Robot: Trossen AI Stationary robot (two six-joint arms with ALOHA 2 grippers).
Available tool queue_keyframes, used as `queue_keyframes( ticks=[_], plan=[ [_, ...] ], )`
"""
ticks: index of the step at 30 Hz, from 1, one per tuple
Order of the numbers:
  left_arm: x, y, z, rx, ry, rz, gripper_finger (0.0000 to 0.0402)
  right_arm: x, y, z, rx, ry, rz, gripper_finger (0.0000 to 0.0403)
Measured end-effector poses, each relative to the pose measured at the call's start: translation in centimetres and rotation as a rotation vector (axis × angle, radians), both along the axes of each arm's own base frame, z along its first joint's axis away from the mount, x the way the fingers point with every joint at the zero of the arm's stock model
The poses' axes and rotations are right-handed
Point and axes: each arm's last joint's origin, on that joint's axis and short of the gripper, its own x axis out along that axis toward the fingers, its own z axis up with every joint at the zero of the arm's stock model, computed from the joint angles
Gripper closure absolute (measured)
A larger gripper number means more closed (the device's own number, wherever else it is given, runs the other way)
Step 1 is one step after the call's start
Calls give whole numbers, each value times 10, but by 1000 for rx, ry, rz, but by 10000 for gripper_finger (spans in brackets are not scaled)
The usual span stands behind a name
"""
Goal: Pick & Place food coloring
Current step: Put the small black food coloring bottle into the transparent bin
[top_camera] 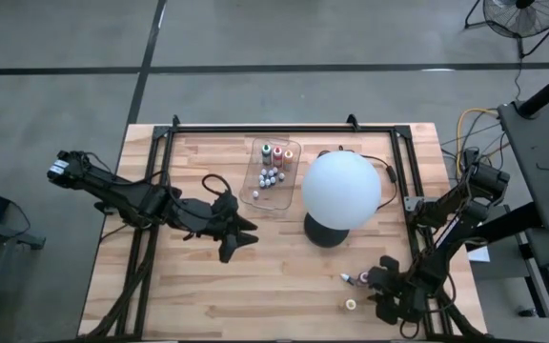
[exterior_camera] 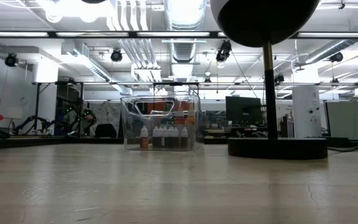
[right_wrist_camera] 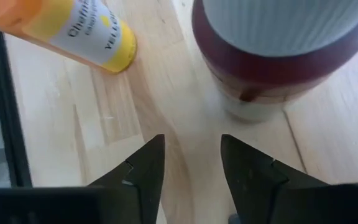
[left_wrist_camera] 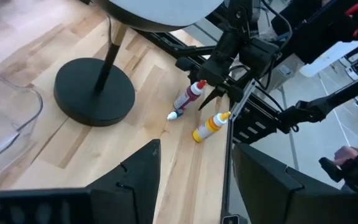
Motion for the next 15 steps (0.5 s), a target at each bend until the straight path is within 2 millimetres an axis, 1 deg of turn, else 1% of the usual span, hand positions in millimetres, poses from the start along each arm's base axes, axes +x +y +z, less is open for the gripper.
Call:
queue_keyframes(
  ticks=[4,7,11,15],
  plan=[
    [0,0,0,-5,1,2,232,-3,-5,1,-30,29,-15,243],
    [0,0,0,-7,1,3,232,-7,-12,7,-78,66,-51,245],
    [0,0,0,-15,1,6,232,-13,-24,23,-81,80,-92,253],
    [0,0,0,-20,2,8,232,-19,-33,45,26,85,-136,263]
  ],
)
